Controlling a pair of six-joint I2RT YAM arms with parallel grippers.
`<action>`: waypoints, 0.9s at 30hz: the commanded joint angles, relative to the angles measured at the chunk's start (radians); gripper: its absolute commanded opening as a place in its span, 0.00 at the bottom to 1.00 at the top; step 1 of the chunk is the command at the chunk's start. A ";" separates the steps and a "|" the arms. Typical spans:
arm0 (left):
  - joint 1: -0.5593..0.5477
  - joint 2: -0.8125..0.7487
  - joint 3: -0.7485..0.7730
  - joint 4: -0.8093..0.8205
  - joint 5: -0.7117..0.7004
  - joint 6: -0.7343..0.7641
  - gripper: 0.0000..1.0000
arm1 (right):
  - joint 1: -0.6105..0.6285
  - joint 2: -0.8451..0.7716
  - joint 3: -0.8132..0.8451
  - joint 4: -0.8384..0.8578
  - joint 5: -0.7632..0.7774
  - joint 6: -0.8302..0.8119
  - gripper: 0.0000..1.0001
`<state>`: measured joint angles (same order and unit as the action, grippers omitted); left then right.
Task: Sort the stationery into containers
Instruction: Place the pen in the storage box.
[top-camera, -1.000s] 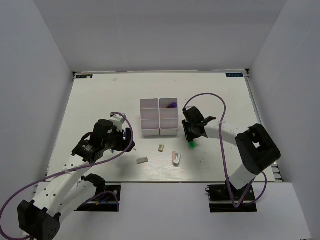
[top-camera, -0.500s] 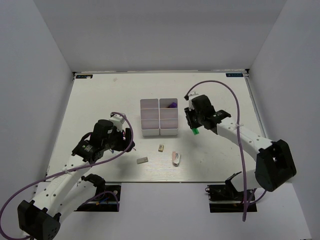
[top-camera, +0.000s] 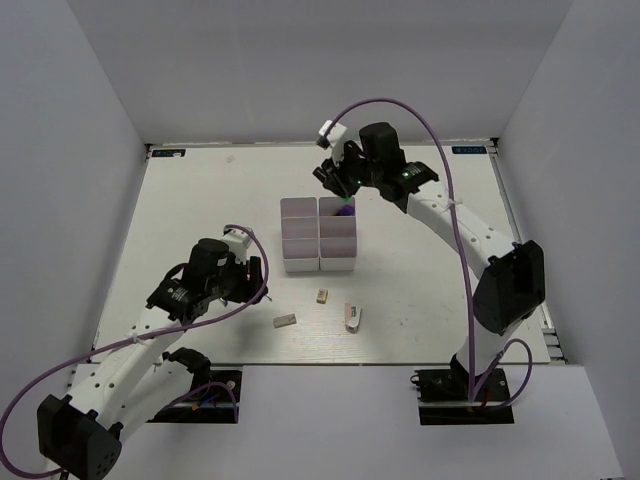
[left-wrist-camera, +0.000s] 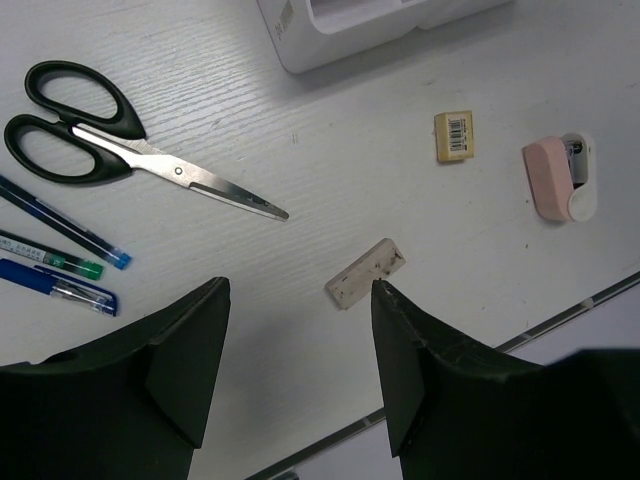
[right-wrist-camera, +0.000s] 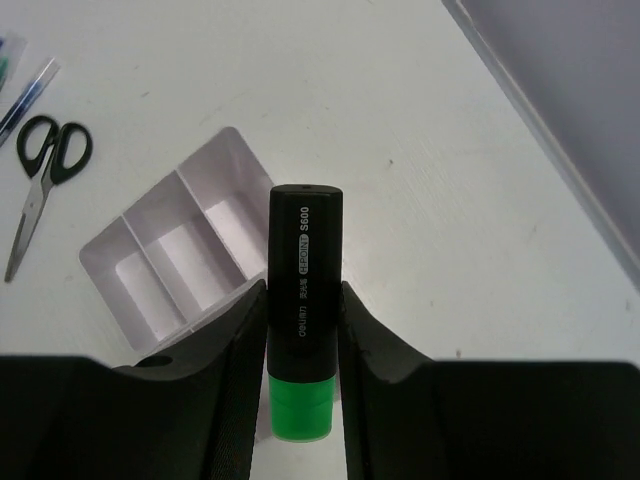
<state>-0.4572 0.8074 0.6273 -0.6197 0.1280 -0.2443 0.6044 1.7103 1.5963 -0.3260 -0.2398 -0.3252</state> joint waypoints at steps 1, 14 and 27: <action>0.002 -0.002 -0.006 0.015 -0.001 0.011 0.69 | 0.002 0.031 0.042 -0.007 -0.212 -0.182 0.00; 0.005 0.010 -0.001 0.011 0.007 0.020 0.69 | -0.014 0.144 0.103 -0.038 -0.434 -0.498 0.00; 0.005 0.010 -0.001 0.011 0.007 0.022 0.69 | -0.086 0.199 0.090 0.001 -0.469 -0.473 0.00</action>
<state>-0.4572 0.8223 0.6273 -0.6205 0.1280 -0.2325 0.5358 1.8965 1.6531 -0.3664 -0.6666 -0.8162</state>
